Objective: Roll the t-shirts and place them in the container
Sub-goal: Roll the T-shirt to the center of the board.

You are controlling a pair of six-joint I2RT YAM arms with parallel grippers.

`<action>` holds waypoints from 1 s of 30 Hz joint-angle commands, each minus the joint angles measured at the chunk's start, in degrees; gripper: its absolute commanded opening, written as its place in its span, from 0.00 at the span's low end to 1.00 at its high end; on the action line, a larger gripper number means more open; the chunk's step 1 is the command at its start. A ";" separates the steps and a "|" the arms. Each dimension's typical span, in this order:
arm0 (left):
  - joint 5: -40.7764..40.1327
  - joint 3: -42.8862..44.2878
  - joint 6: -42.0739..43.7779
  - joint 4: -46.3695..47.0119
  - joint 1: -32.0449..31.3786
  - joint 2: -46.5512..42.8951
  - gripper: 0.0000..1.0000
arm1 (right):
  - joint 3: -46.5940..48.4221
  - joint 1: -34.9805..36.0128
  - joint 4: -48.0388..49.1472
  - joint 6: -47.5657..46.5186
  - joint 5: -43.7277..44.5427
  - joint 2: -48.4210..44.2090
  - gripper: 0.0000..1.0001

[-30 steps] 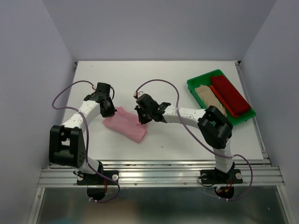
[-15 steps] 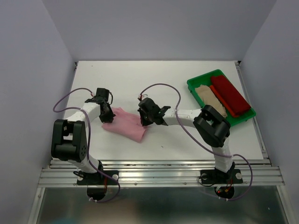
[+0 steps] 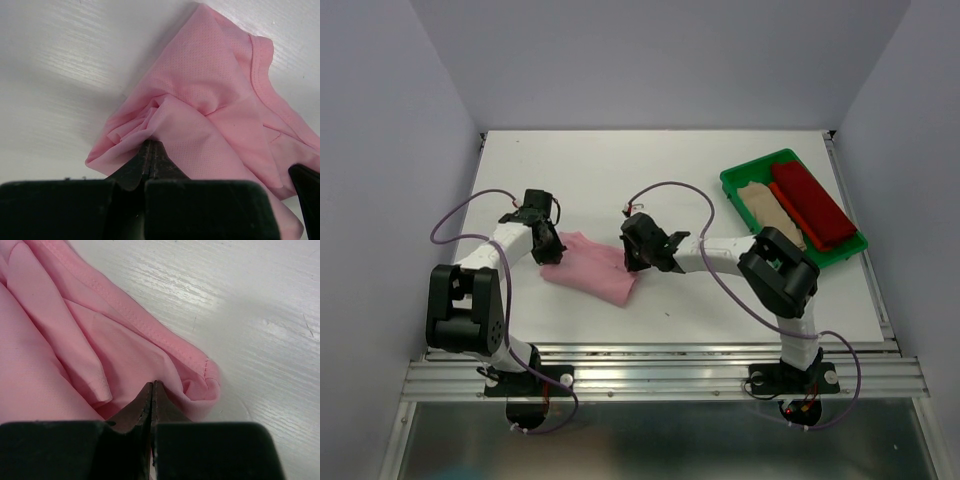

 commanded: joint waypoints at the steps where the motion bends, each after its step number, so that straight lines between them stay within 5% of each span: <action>1: -0.42 -1.39 -0.24 -1.60 0.33 -1.65 0.00 | -2.77 -0.53 -8.03 1.72 3.74 0.51 0.01; 14: 3.17 -2.09 -0.86 0.86 -0.55 -0.15 0.00 | -12.25 -0.53 -8.92 13.50 5.32 -6.61 0.01; 20: 4.16 0.53 -0.34 0.26 -1.25 -0.59 0.00 | -13.23 -0.53 -7.51 12.02 6.55 -10.73 0.01; 30: 1.44 12.67 2.30 -6.42 -1.17 -4.19 0.00 | -6.12 0.52 -11.19 1.91 7.96 -20.14 0.51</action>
